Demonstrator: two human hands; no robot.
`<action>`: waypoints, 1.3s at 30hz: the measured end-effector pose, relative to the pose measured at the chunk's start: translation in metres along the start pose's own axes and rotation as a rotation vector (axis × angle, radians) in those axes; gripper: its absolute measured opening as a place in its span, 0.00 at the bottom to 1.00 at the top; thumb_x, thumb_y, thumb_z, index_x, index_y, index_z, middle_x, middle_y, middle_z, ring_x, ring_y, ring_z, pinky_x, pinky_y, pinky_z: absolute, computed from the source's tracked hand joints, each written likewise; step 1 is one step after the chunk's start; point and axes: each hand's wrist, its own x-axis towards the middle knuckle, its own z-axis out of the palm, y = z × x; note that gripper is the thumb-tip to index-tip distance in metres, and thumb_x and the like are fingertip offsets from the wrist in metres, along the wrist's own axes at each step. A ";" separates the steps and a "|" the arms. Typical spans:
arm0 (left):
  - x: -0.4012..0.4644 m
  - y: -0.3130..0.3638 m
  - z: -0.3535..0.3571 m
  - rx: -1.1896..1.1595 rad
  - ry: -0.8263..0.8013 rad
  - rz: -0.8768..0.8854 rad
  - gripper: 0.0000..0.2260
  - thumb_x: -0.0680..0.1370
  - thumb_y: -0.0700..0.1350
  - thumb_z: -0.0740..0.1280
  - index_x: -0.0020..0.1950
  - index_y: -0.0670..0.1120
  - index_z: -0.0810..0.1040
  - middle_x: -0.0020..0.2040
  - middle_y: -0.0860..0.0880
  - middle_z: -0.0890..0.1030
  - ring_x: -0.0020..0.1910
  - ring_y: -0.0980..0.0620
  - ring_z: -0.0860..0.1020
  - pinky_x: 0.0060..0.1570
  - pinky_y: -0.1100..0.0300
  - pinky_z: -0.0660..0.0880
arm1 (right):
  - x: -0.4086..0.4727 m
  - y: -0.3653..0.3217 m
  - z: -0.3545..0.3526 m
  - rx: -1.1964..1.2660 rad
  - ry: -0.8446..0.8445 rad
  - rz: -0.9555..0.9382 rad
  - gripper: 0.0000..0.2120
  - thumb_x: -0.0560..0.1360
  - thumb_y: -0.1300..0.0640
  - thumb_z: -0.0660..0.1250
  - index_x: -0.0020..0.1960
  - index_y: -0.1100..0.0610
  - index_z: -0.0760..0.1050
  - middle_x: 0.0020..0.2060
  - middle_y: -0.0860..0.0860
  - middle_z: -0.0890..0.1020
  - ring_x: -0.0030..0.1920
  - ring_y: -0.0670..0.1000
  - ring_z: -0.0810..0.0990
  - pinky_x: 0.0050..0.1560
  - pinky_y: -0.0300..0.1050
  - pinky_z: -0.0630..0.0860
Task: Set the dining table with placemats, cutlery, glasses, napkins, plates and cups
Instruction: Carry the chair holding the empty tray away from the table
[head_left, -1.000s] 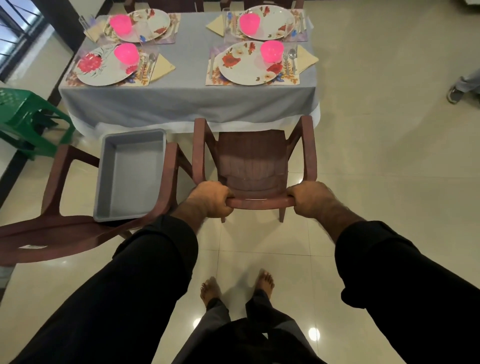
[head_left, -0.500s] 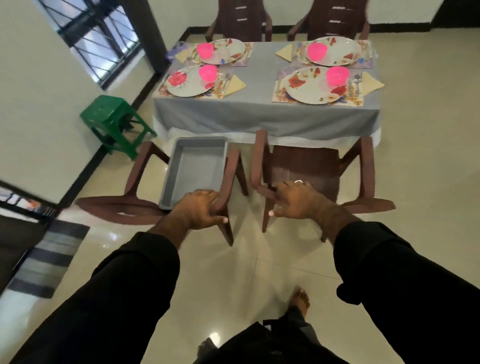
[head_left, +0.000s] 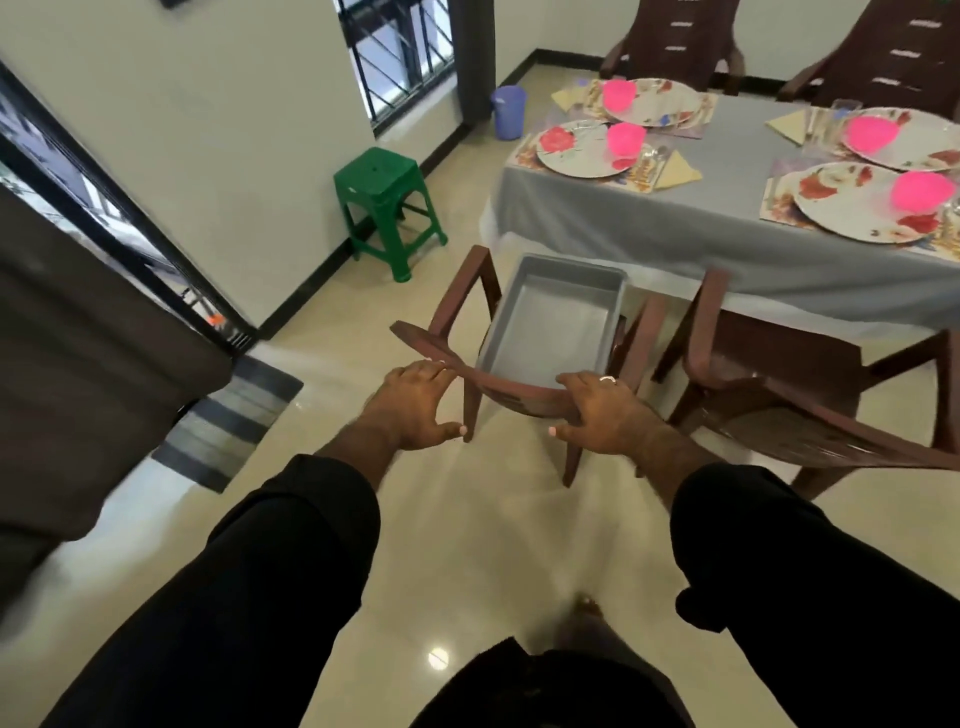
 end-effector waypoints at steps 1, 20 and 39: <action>0.005 -0.010 0.001 -0.005 0.004 0.005 0.43 0.77 0.70 0.68 0.85 0.50 0.59 0.85 0.46 0.63 0.84 0.43 0.60 0.81 0.43 0.60 | 0.009 -0.010 -0.001 -0.015 -0.011 -0.001 0.44 0.74 0.31 0.68 0.81 0.50 0.60 0.76 0.53 0.70 0.74 0.58 0.70 0.75 0.59 0.69; 0.232 -0.097 0.043 0.079 -0.162 0.409 0.28 0.65 0.56 0.60 0.64 0.67 0.80 0.53 0.61 0.84 0.51 0.54 0.82 0.51 0.53 0.82 | 0.142 -0.010 0.007 -0.054 -0.175 0.237 0.13 0.67 0.45 0.67 0.49 0.46 0.79 0.43 0.47 0.82 0.44 0.51 0.82 0.45 0.48 0.82; 0.365 -0.088 0.001 0.127 -0.137 0.484 0.12 0.76 0.61 0.69 0.56 0.60 0.85 0.41 0.56 0.82 0.41 0.53 0.80 0.42 0.56 0.72 | 0.224 0.038 -0.045 0.170 -0.119 0.489 0.10 0.74 0.52 0.74 0.54 0.43 0.81 0.45 0.44 0.80 0.43 0.47 0.79 0.49 0.52 0.85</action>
